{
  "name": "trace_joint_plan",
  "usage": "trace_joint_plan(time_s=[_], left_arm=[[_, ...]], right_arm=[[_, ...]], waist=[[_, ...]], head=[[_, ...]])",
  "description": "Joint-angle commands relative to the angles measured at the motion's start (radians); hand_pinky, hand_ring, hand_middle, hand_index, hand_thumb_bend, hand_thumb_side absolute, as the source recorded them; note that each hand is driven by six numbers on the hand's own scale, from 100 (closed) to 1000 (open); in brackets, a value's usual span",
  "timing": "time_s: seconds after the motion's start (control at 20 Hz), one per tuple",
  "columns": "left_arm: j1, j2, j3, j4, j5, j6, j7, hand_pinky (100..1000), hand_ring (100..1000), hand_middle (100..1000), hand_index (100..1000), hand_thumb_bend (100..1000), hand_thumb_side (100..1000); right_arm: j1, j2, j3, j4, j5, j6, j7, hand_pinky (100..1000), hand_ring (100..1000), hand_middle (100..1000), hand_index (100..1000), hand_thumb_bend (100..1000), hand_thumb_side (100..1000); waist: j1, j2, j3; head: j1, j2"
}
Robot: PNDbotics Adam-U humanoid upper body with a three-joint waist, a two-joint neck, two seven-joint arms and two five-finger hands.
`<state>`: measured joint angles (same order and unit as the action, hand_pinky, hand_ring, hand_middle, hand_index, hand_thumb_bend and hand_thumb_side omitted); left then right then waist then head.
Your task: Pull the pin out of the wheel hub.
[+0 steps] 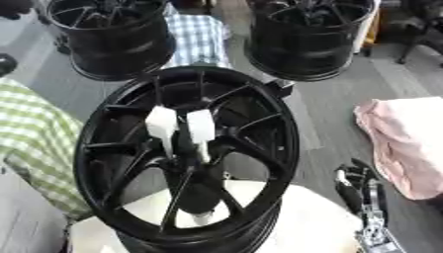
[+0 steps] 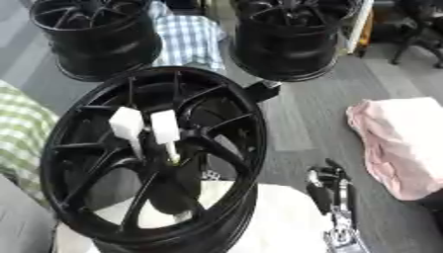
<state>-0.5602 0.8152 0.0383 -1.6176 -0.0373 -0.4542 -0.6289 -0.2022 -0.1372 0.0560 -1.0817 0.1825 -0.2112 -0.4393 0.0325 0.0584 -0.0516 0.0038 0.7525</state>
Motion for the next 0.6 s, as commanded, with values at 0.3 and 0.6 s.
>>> trace_joint_plan(time_s=[0.3,0.6], left_arm=[[-0.080,0.158,-0.198,-0.006,0.035,-0.129,-0.126,843,854,822,876,540,589],[-0.159,0.077,-0.340,0.125,-0.046,-0.217,-0.214,842,832,826,891,560,577]], right_arm=[[-0.021,-0.007,0.016,-0.009,0.014,-0.009,0.021,754,688,685,859,100,480],[-0.018,-0.008,0.014,-0.009,0.013,-0.009,0.020,754,688,684,859,100,480]], waist=[[0.003,-0.013,-0.028],[0.003,-0.016,-0.021]], head=[[0.027,-0.017],[0.020,-0.017]])
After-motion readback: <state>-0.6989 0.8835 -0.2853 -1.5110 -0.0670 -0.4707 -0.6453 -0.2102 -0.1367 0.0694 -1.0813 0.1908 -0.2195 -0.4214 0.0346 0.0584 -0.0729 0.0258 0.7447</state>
